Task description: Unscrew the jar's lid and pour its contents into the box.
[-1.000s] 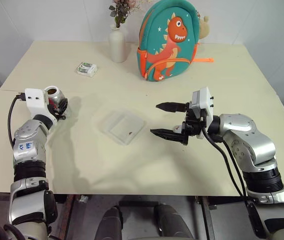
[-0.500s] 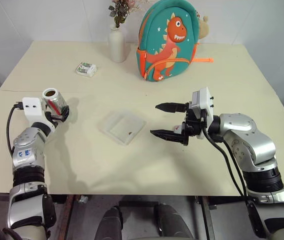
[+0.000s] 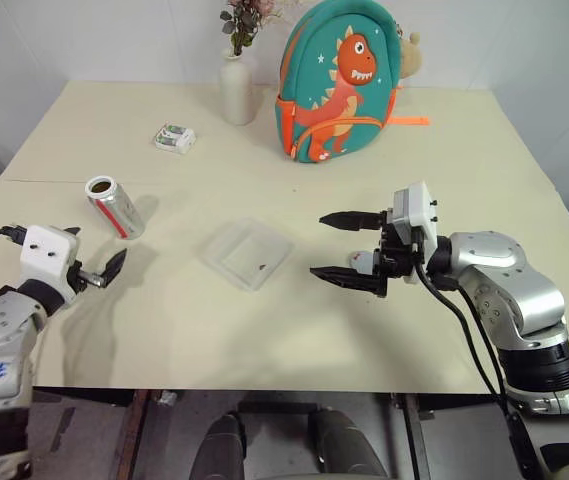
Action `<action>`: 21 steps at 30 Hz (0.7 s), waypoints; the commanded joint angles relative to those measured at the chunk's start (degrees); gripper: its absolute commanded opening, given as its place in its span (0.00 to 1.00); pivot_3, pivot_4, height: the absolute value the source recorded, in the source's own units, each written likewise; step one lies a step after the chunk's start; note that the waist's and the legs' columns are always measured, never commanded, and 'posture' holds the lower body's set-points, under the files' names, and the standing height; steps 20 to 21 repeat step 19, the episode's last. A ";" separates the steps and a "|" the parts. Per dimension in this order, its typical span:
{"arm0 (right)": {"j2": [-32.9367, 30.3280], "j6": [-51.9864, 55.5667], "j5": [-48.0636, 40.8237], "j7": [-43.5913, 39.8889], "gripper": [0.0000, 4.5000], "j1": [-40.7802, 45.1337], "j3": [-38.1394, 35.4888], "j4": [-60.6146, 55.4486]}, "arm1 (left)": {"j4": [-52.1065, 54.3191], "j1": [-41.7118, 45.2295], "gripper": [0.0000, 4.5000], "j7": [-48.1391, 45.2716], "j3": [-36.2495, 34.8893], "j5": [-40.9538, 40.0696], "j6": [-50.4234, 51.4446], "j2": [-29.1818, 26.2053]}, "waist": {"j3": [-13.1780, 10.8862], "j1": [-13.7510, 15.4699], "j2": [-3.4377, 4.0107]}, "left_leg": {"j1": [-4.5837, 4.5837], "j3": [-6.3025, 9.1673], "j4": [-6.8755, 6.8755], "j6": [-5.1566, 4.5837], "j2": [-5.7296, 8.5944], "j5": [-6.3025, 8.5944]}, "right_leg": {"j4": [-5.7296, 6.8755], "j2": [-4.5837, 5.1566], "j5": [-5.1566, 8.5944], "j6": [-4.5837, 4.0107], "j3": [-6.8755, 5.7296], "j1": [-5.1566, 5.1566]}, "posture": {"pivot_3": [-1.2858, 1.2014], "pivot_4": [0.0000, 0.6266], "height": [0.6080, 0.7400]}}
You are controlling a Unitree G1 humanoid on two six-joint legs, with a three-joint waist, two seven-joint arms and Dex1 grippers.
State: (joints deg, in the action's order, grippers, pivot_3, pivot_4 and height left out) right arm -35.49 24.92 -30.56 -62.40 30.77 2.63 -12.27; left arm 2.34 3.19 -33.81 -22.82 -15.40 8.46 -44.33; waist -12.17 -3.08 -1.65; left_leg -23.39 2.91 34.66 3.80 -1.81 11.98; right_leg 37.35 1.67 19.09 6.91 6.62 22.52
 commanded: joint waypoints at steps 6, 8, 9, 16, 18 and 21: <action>-4.35 -4.37 -0.51 -6.01 1.00 -0.17 -3.31 0.87 | 10.63 3.71 0.99 -22.67 6.14 -10.40 -1.39 -6.29 | 0.00 0.00 0.00 | 0.04 -0.24 -0.33 -0.02 -0.03 -0.01 | -0.36 0.07 0.43 -0.79 0.05 -0.05 | 0.52 0.24 1.00; -5.64 -5.08 -0.82 -7.39 1.00 -0.48 -4.27 1.36 | 10.34 6.64 0.99 -23.92 7.57 -11.25 0.23 -6.69 | 0.00 0.00 0.00 | 0.03 -0.24 -0.39 -0.04 -0.04 -0.01 | -0.36 0.03 0.06 -0.09 0.03 -0.02 | 0.52 0.24 1.00; -6.72 -4.89 -1.03 -7.90 1.00 -1.30 -4.79 0.74 | 9.97 7.97 0.99 -24.86 7.48 -12.30 0.62 -6.69 | 0.00 -0.02 0.01 | 0.02 -0.23 -0.42 -0.05 -0.06 0.00 | -0.39 -0.03 0.00 0.04 0.02 0.01 | 0.52 0.24 1.00; -10.54 -5.04 -1.15 -7.82 1.00 -8.30 -7.97 -2.57 | 8.89 8.44 0.99 -25.29 6.00 -12.93 2.22 -5.89 | -0.01 -0.42 0.01 | 0.03 -0.25 -0.54 -0.12 -0.15 0.06 | -0.43 -0.15 0.11 0.02 0.05 0.06 | 0.52 0.24 1.00; -10.60 -5.76 -0.82 -7.11 1.00 -9.32 -8.81 -2.19 | 8.75 7.52 0.99 -24.25 4.67 -12.87 2.36 -5.68 | -0.01 -0.42 0.01 | 0.04 -0.26 -0.51 -0.12 -0.15 0.06 | -0.38 -0.15 0.11 0.02 0.05 0.07 | 0.52 0.24 1.00; -10.30 -6.56 -0.23 -6.46 1.00 -9.48 -9.13 -1.63 | 8.55 6.79 0.99 -24.39 4.07 -12.94 2.44 -5.98 | -0.01 -0.42 0.01 | 0.04 -0.26 -0.49 -0.12 -0.15 0.06 | -0.37 -0.14 0.11 0.02 0.06 0.07 | 0.52 0.24 1.00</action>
